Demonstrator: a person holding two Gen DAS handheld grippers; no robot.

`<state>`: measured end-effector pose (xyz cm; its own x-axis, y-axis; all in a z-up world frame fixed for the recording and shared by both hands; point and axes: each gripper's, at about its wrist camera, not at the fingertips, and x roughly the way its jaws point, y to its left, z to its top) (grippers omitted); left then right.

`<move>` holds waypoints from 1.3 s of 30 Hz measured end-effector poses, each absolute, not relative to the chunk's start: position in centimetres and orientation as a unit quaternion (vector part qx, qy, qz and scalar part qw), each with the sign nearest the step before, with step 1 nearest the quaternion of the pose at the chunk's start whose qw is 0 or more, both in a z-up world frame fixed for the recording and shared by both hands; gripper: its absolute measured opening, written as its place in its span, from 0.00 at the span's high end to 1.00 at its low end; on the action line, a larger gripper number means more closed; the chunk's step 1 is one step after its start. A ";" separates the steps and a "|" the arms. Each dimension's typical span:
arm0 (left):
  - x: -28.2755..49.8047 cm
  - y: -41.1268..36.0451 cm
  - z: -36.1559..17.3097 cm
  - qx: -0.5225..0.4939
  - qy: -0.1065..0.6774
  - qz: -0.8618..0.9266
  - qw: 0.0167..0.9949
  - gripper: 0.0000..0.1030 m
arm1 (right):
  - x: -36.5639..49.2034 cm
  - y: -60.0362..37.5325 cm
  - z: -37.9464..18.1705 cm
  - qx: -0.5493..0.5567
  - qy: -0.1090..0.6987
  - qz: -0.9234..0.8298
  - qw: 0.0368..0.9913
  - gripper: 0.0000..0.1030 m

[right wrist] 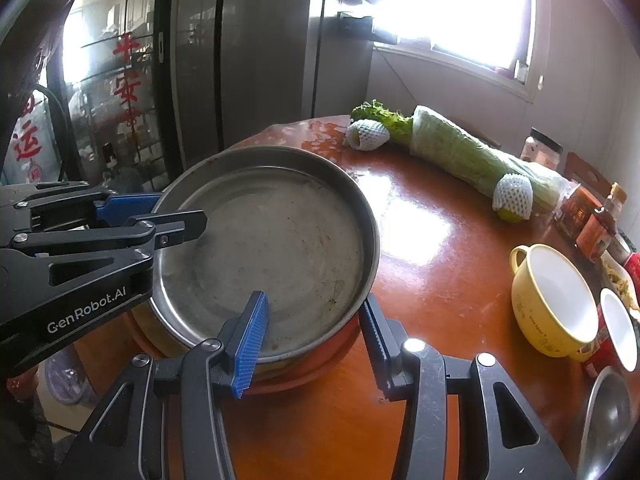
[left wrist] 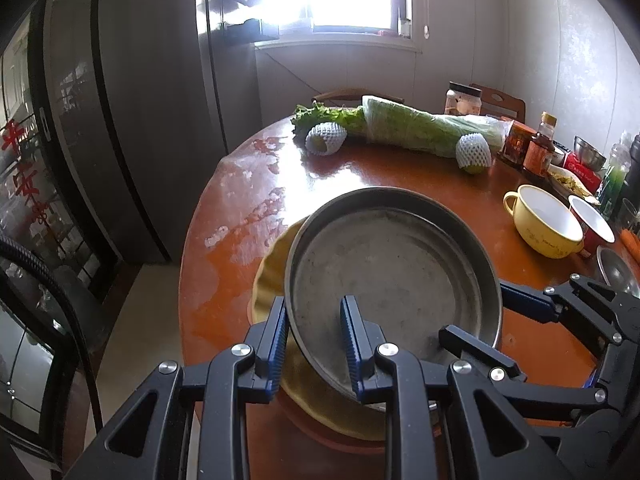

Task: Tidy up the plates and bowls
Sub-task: 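Lower the steel plate onto the yellow shell plate and open the left tool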

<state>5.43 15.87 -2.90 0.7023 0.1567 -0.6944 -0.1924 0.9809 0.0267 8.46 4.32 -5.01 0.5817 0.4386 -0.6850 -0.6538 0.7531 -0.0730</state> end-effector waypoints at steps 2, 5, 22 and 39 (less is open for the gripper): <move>5.5 15.9 -3.0 -0.024 0.375 0.094 0.922 0.75 | 8.4 4.4 -5.1 -0.168 0.331 0.310 0.875 0.52; 5.5 16.0 -3.1 -0.026 0.377 0.095 0.921 0.75 | 8.2 4.5 -5.0 -0.172 0.328 0.309 0.876 0.52; 5.4 16.2 -3.4 -0.035 0.388 0.088 0.917 0.74 | 7.6 4.8 -5.0 -0.208 0.308 0.300 0.879 0.52; 5.4 16.0 -3.3 -0.039 0.399 0.083 0.913 0.64 | 8.1 4.5 -5.0 -0.193 0.323 0.311 0.873 0.51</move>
